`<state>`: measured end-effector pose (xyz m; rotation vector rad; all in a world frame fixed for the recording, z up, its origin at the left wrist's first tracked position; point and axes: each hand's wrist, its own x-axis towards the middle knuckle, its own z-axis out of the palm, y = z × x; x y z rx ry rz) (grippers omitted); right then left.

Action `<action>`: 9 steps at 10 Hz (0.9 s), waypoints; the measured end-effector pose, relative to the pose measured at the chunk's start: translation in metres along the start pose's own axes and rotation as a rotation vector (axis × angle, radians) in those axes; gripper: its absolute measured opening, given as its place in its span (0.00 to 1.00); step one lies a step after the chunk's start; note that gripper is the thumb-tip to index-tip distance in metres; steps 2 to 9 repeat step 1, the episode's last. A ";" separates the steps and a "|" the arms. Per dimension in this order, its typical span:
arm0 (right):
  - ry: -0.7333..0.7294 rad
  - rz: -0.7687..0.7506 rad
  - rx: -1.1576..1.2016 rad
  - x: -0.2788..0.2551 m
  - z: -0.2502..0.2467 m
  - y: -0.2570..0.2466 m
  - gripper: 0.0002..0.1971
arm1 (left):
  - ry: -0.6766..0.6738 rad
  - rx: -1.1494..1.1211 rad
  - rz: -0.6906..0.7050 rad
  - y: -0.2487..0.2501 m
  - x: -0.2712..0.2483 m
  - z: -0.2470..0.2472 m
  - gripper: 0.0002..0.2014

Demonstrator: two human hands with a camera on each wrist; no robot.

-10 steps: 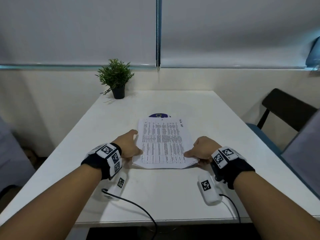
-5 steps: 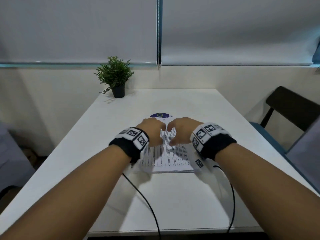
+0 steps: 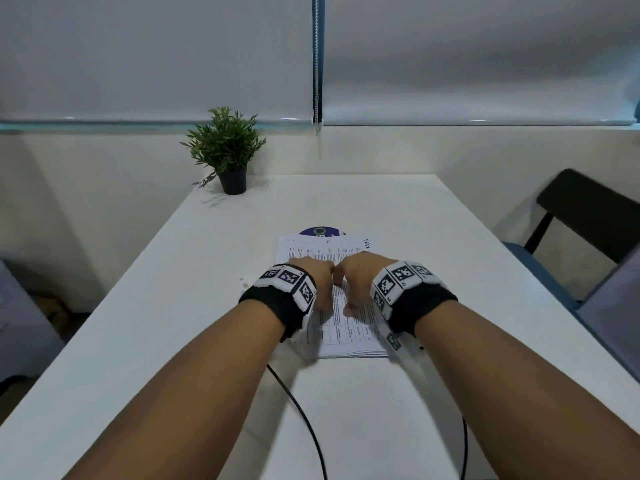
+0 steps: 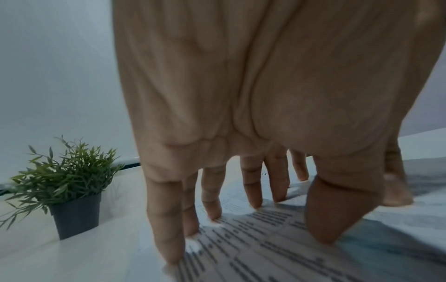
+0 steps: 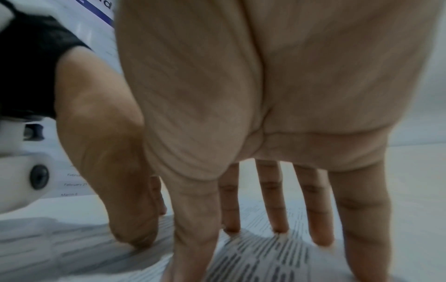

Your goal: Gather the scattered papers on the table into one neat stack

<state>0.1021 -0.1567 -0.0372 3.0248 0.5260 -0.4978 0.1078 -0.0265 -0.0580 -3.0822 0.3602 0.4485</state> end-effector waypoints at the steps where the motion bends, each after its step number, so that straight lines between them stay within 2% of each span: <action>1: 0.040 0.019 0.049 -0.012 0.005 0.001 0.31 | -0.010 0.004 -0.021 0.005 -0.012 0.006 0.37; 9: 0.040 0.019 0.049 -0.012 0.005 0.001 0.31 | -0.010 0.004 -0.021 0.005 -0.012 0.006 0.37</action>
